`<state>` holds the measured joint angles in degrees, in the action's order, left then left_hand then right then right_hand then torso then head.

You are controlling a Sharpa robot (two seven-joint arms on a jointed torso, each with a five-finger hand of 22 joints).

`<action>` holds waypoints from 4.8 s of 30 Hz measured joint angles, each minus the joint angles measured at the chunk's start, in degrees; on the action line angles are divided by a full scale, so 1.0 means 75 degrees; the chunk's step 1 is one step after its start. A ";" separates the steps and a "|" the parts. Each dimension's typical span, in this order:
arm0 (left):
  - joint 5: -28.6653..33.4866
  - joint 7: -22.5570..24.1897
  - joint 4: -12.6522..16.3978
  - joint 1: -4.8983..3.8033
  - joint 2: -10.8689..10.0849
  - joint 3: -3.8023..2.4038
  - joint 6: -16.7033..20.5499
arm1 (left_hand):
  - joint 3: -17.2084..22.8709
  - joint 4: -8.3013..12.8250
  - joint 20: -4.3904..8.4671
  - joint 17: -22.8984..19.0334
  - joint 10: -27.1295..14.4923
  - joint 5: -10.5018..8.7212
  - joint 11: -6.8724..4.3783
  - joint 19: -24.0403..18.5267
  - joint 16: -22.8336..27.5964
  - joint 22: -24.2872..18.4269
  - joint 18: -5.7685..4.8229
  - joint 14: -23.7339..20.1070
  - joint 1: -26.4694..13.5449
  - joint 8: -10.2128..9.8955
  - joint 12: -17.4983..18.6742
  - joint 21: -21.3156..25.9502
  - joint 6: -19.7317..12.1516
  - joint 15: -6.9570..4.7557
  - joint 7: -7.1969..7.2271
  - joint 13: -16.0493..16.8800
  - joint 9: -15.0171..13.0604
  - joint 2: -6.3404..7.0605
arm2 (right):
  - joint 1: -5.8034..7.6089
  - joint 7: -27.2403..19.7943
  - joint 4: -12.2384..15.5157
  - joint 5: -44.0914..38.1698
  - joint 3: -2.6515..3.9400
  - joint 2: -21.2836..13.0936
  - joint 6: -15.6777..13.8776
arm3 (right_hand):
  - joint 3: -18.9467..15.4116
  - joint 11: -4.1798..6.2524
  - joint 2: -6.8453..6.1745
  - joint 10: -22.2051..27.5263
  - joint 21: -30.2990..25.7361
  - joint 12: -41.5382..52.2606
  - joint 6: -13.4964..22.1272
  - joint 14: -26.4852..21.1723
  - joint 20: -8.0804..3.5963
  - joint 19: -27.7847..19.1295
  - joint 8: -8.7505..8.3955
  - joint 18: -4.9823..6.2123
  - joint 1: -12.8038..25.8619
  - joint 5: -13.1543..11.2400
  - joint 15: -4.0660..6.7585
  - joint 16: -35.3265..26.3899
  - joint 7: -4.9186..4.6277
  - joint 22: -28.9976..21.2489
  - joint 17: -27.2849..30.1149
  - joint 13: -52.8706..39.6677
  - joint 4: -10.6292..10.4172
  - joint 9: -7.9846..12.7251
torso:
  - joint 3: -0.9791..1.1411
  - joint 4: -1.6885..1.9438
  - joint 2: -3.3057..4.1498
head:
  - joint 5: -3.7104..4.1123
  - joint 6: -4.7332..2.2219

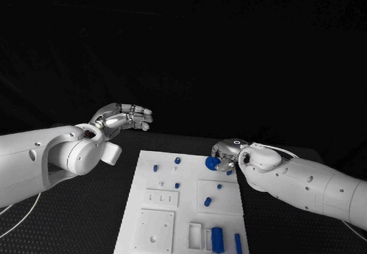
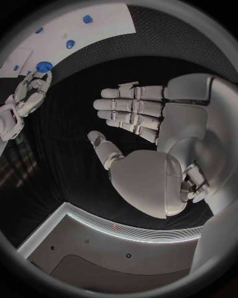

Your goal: Assemble the parts on the task board

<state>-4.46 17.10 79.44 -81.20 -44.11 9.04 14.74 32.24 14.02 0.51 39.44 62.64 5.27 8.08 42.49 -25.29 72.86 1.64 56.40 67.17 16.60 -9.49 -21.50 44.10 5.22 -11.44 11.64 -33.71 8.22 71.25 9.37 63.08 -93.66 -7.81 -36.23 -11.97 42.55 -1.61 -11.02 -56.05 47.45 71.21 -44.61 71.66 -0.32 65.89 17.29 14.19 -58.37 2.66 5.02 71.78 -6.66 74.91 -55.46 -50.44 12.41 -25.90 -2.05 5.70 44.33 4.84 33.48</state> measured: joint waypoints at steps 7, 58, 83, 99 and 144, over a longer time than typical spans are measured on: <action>0.0000 -0.0002 -0.0007 0.0004 0.0007 0.0000 -0.0004 | 0.0000 0.0000 0.0000 0.0000 0.0000 0.0000 0.0000 0.0000 0.0000 -0.0001 0.0000 0.0000 0.0000 0.0000 0.0000 0.0000 0.0000 0.0000 0.0000 -0.0001 -0.0007 0.0000 | -0.0019 -0.0032 -0.0039 0.0080 0.0019 0.0046 -0.0001 | 0.0025 0.0009 -0.0100 0.0009 0.0036 0.0000 0.0000 0.0000 0.0001 -0.0001 0.0000 0.0000 0.0100 0.0000 0.0000 0.0000 0.0000 0.0000 -0.0009 0.0019 -0.0025 0.0003 | -0.0003 -0.0005 0.0001 | -0.0012 0.0021; -0.0016 -0.0011 -0.0036 0.0018 0.0000 0.0002 -0.0018 | 0.0020 0.0020 -0.0027 0.0010 0.0000 0.0000 0.0000 -0.0027 0.0030 0.0003 0.0001 0.0000 0.0000 0.0000 0.0000 0.0000 0.0000 0.0000 0.0000 0.0018 -0.0020 0.0000 | -0.0156 0.0138 0.0080 -0.0674 -0.0010 0.0124 -0.0461 | 0.0928 0.0018 0.0344 0.0066 0.0268 0.0150 0.0002 0.0026 -0.0028 -0.0079 0.0295 0.0002 0.0069 0.0000 0.0001 0.0000 0.0002 0.0000 -0.0071 0.0296 0.0064 -0.0008 | 0.0006 -0.0004 -0.0006 | -0.0036 0.0088; -0.0022 -0.0012 -0.0039 0.0019 -0.0002 0.0002 -0.0019 | 0.0020 0.0020 -0.0027 0.0008 0.0000 0.0000 0.0000 -0.0027 0.0030 0.0009 0.0002 0.0000 0.0000 0.0000 0.0000 0.0000 0.0000 0.0000 0.0000 0.0023 -0.0033 0.0000 | -0.0073 0.0507 0.0489 -0.1199 -0.0013 0.0105 -0.0825 | 0.1036 0.0022 -0.0156 0.0063 0.0267 0.0148 0.0002 0.0120 -0.0083 0.0006 0.0265 0.0001 0.0053 0.0000 0.0065 0.0000 0.0002 0.0000 -0.0069 0.0417 -0.0081 -0.0008 | 0.0009 -0.0004 -0.0002 | -0.0064 0.0009; -0.0024 -0.0012 -0.0047 0.0020 0.0000 0.0002 -0.0021 | 0.0020 0.0020 -0.0027 0.0015 0.0000 0.0000 0.0000 -0.0027 0.0030 0.0007 0.0001 0.0000 0.0000 0.0000 0.0027 0.0000 0.0000 0.0000 0.0000 0.0030 -0.0032 0.0000 | -0.0075 0.0454 0.0331 -0.0783 -0.0016 -0.0066 -0.0575 | 0.0102 -0.0006 -0.0793 0.0103 0.0238 0.0147 0.0180 -0.0002 -0.0022 -0.0055 -0.0399 0.0001 0.0391 0.0000 -0.0248 -0.0051 -0.0176 -0.0001 -0.0148 0.0434 0.0104 0.0288 | 0.0017 -0.0010 -0.0001 | -0.0030 0.0029; -0.0028 -0.0016 -0.0086 0.0073 0.0026 0.0002 -0.0033 | 0.0020 0.0020 -0.0027 0.0018 0.0000 0.0000 0.0000 -0.0027 0.0029 0.0012 0.0001 0.0000 0.0000 0.0000 0.0024 0.0000 0.0000 0.0000 0.0000 0.0032 -0.0044 0.0000 | -0.0097 0.0120 -0.0086 -0.0296 0.0016 0.0122 -0.0238 | 0.0590 -0.0006 -0.0260 0.0104 0.0238 0.0237 0.0055 -0.0020 -0.0008 -0.0069 0.0135 0.0001 0.0200 0.0000 -0.0101 -0.0050 -0.0051 -0.0001 -0.0204 0.0511 -0.0379 -0.0005 | 0.0009 -0.0004 0.0019 | -0.0036 0.0146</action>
<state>-4.67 16.98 78.80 -80.65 -43.92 9.05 14.50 32.40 14.17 0.31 39.57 62.64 5.27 8.08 42.29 -25.07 72.95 1.65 56.40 67.17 16.60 -9.31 -21.50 44.10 5.22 -11.44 11.88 -34.04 8.22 70.52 10.27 62.43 -95.88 -7.69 -35.32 -13.76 46.97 -1.65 -12.97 -55.27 49.24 72.99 -44.19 71.51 -0.38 65.38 18.30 14.20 -56.87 2.67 4.26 71.40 -7.04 74.90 -56.98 -46.61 9.57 -25.94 -1.99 5.67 44.47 4.57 34.57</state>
